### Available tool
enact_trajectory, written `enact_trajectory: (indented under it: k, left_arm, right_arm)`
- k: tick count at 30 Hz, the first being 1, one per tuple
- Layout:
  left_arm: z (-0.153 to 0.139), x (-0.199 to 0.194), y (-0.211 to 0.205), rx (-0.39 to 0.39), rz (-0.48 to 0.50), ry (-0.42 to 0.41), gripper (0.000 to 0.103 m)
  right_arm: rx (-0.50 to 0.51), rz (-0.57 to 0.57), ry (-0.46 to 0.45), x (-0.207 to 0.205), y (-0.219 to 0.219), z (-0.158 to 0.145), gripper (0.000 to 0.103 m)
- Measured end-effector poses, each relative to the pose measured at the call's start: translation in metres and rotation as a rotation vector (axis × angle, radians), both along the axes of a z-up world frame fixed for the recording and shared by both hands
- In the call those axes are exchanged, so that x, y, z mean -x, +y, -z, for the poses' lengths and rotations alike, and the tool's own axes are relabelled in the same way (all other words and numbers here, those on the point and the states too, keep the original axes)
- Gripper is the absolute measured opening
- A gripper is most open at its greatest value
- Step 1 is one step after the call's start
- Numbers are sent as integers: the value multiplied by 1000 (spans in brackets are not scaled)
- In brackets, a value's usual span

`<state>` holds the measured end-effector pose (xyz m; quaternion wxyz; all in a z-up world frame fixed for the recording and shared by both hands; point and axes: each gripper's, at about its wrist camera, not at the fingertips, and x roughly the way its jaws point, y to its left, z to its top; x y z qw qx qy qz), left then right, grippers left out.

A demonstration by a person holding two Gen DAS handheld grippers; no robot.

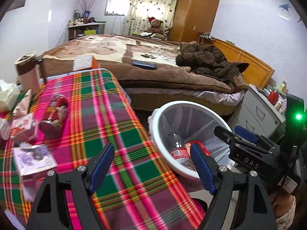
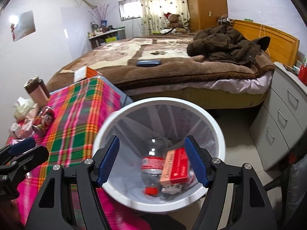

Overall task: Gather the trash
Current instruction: 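Move both open tools back to the table toward the foam sleeve and plastic cup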

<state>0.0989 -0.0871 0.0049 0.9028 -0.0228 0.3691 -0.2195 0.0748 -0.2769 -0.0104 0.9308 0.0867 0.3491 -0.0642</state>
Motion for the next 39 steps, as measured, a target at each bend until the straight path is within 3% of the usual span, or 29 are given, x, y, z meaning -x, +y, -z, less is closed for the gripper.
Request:
enact_trajectory:
  k: [12,20,29,39]
  left_arm:
    - [-4,38,76,10,-154,-37,82]
    - [1,69,127,-26,-269,-59,82]
    - [20,97,195,-15,-418,-14,85]
    - [47,115,236,31,-491,74,86]
  right_arm:
    - [-20,-125,-47,9,49,-6,72]
    - [-35,-225,-41,15,89,0,72]
    - [-69,-335,-28,13,131,9,72]
    - [-102,-453,25,6,174,25,72]
